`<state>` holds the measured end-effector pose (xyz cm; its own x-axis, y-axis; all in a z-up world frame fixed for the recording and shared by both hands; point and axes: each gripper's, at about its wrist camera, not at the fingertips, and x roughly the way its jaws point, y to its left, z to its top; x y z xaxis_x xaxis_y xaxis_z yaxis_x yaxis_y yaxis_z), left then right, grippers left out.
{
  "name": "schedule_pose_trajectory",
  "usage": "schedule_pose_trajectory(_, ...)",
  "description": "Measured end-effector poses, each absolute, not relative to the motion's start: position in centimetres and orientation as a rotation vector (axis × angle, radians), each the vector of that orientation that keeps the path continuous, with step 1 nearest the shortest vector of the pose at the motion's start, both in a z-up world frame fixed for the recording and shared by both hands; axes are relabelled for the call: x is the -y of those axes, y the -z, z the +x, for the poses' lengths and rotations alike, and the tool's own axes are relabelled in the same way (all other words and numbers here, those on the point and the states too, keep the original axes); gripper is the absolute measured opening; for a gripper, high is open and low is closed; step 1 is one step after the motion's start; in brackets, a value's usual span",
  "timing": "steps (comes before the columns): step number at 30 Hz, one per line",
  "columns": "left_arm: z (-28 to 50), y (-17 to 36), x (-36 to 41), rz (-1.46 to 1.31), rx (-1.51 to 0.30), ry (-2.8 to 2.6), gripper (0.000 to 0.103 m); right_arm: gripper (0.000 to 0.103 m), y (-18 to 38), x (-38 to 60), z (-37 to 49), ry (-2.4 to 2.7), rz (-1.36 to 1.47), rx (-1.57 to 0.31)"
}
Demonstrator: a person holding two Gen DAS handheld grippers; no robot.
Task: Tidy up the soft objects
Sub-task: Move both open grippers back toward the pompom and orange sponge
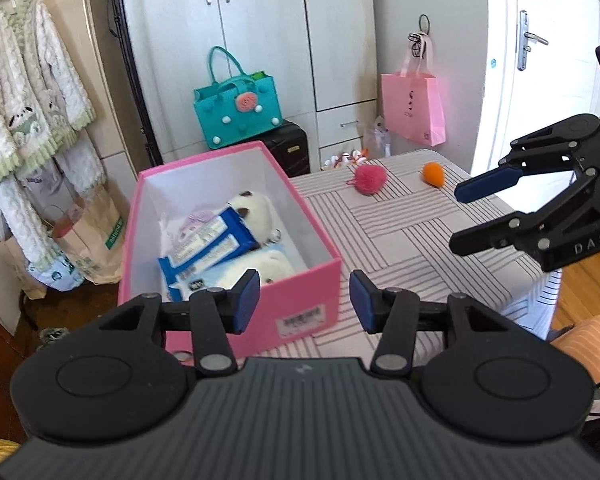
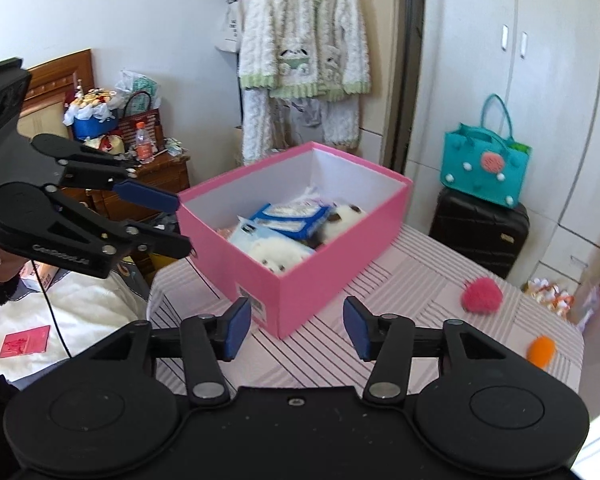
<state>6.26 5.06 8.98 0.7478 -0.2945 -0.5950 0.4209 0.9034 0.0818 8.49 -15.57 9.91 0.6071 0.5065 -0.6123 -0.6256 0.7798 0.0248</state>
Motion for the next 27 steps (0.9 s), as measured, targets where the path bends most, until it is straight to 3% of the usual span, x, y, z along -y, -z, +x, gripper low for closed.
schedule_pose_trajectory(12,7.2,-5.6,0.1,0.179,-0.673,0.487,0.049,0.058,-5.9,22.4,9.5,-0.554,-0.122,-0.719)
schedule_pose_trajectory(27,11.9,-5.8,8.7,0.169,-0.635,0.552,0.064,0.064,-2.8,30.0,13.7,-0.450,-0.094,-0.706)
